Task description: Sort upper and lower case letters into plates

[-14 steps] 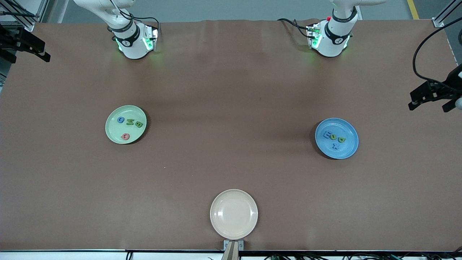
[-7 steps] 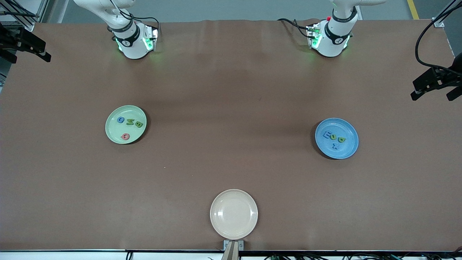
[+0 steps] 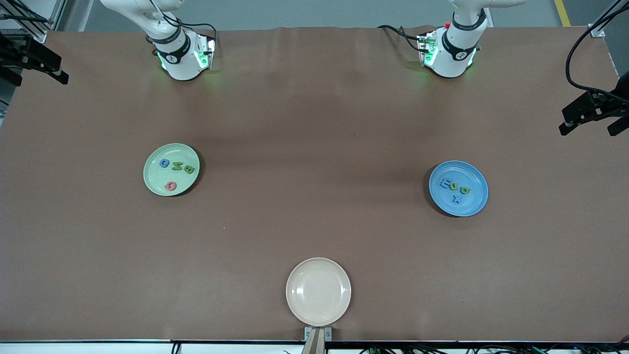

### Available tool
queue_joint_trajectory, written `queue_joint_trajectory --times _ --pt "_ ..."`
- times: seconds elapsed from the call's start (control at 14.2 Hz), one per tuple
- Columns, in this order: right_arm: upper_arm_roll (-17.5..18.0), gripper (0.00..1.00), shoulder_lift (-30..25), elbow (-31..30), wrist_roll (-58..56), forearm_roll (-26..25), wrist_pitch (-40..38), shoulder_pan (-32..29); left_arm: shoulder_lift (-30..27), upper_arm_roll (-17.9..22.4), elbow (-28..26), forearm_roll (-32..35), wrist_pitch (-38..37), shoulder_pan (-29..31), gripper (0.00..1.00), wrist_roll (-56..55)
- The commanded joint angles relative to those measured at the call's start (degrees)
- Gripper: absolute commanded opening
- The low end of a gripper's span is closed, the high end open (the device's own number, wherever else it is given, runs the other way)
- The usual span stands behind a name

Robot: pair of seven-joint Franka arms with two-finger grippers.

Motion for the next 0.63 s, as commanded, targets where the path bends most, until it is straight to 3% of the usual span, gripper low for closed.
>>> queue_joint_trajectory --times 0.0,0.56 --pt "0.1 1.0 -0.3 0.6 0.3 0.2 -0.1 0.0 -0.1 0.0 0.7 0.3 -1.2 0.0 1.0 0.3" --pt "0.1 1.0 -0.3 0.6 0.3 0.2 -0.1 0.0 -0.3 -0.9 0.9 0.5 -1.2 0.2 1.0 0.5"
